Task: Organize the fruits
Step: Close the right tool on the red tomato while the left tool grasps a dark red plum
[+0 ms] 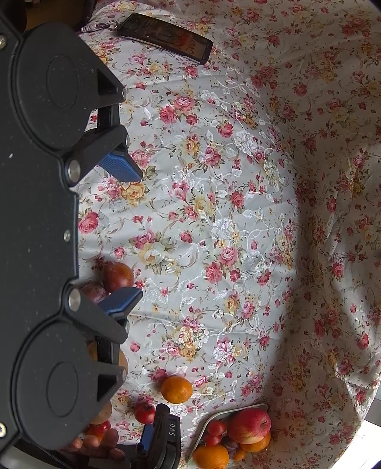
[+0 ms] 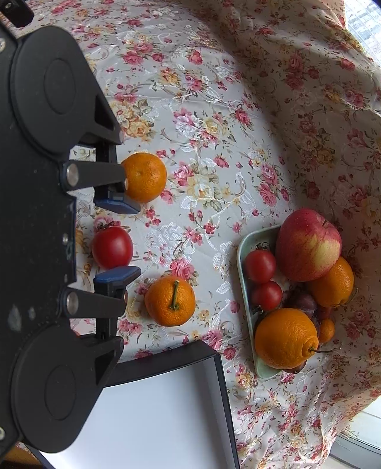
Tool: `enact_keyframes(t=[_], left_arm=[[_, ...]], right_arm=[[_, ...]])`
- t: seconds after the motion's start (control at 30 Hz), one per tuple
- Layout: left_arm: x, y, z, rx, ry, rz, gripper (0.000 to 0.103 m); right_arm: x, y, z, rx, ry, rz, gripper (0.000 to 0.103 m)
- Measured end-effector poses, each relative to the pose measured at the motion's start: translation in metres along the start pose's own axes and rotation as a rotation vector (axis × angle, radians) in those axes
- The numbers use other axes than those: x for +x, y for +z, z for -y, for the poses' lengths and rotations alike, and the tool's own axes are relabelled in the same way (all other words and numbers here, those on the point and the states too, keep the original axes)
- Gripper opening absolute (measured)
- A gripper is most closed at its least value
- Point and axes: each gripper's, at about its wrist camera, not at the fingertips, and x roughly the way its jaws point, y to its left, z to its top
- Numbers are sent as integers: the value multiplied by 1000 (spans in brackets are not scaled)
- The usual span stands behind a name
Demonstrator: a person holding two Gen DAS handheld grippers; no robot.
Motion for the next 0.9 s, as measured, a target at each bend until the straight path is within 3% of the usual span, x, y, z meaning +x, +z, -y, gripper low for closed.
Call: enact_keyframes(t=[0.23, 0.43, 0.57, 0.7, 0.9], left_arm=[[1, 0, 0, 5, -1, -3, 79], [2, 1, -1, 2, 2, -6, 79], [3, 1, -2, 2, 0, -11, 79], [3, 2, -2, 4, -4, -7, 79], [7, 4, -3, -6, -17, -17, 79]], right_arm=[[22, 1, 10, 91, 19, -99, 45], [25, 0, 8, 94, 4, -57, 47], [26, -5, -5, 23, -13, -41, 57], [27, -12, -13, -7, -37, -10, 60], [29, -6, -8, -17, -12, -46, 61]])
